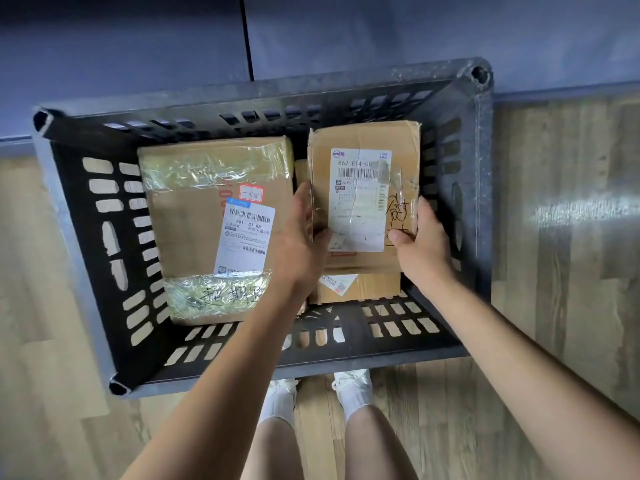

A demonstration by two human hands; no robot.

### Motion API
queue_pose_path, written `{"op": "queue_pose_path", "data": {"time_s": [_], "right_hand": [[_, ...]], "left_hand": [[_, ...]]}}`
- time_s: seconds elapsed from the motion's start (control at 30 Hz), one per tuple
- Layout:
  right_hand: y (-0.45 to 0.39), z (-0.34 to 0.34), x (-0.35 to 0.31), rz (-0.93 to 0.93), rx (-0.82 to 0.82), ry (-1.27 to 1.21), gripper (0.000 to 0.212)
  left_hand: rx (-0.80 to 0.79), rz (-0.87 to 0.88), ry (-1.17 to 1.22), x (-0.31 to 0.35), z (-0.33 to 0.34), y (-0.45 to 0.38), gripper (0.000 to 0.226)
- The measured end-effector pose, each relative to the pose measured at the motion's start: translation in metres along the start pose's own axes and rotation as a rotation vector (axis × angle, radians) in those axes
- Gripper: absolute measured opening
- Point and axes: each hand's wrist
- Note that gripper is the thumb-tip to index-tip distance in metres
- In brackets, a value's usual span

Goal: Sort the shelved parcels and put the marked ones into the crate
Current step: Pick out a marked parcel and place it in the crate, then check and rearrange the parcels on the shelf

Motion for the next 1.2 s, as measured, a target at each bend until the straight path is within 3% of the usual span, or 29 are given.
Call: {"op": "queue_pose_path", "data": {"time_s": [0.23, 0.4, 0.73, 0.97, 1.2], "right_hand": [[0.008, -0.012, -0.009, -0.001, 0.049, -0.074, 0.052], [0.041, -0.026, -0.023, -0.046, 0.056, -0.132, 0.065], [0.131, -0.091, -0.069, -0.308, 0.032, 0.015, 0.068], [0.215, -0.169, -0.100, -0.565, 0.098, 0.169, 0.065], [0.332, -0.266, -0.134, -0.771, 0.228, 0.226, 0.061]], "left_hand": [[0.025, -0.136, -0.035, -0.001, -0.012, 0.009, 0.046], [-0.020, -0.137, -0.156, 0.024, -0.028, 0.027, 0.060], [-0.100, 0.113, -0.545, 0.123, -0.087, 0.094, 0.067], [0.019, 0.272, -0.655, 0.196, -0.122, 0.171, 0.073], [0.128, 0.549, -0.671, 0.304, -0.149, 0.275, 0.078]]}}
Point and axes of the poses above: each hand's wrist, its own y-axis away from the middle knuckle, its own z-axis out of the palm, x = y × z, and after that the axes turned 13 degrees about y, right-handed
